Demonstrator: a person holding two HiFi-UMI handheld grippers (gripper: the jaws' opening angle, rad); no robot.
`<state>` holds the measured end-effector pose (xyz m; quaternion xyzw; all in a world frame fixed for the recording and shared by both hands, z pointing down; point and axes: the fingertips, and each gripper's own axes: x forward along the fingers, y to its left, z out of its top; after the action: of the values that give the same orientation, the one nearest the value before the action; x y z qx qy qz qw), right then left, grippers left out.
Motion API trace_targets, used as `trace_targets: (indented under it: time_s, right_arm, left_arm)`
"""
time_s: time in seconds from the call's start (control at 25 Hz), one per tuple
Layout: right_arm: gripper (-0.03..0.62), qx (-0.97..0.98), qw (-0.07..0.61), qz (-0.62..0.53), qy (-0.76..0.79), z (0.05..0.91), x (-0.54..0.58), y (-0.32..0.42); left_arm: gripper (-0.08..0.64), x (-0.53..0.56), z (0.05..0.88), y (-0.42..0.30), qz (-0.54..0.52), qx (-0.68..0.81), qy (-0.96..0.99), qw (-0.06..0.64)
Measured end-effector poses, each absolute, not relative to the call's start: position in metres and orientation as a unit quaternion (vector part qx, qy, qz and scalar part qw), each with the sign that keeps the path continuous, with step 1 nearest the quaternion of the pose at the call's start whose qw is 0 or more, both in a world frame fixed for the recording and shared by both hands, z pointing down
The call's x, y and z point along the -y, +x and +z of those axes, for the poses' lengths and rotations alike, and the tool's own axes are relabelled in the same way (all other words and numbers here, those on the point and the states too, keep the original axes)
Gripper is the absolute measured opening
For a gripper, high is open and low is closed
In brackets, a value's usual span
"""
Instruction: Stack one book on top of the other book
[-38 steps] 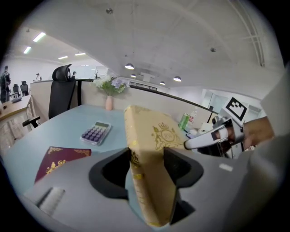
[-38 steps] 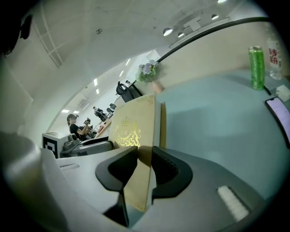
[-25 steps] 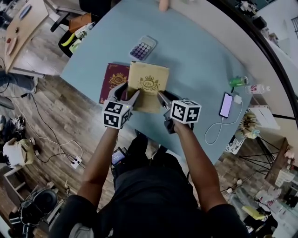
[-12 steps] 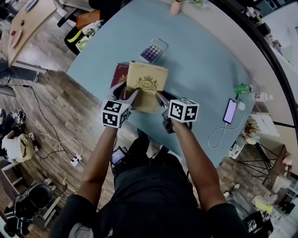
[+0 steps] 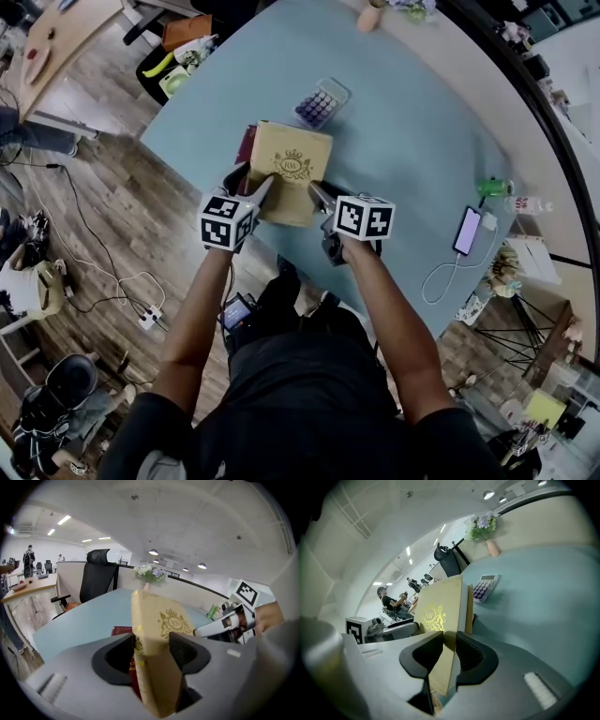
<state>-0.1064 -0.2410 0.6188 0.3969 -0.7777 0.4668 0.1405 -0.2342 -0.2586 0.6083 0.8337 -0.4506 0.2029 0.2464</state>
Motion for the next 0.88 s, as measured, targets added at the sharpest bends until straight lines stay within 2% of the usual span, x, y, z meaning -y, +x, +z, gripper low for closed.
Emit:
trace_targets:
  time_s: [0.88]
  right_arm:
    - [0.089, 0.759, 0.148, 0.507, 0.38, 0.648, 0.266, -0.162]
  left_arm:
    - [0.27, 0.29, 0.653, -0.288, 0.181, 0.448, 0.812, 0.328]
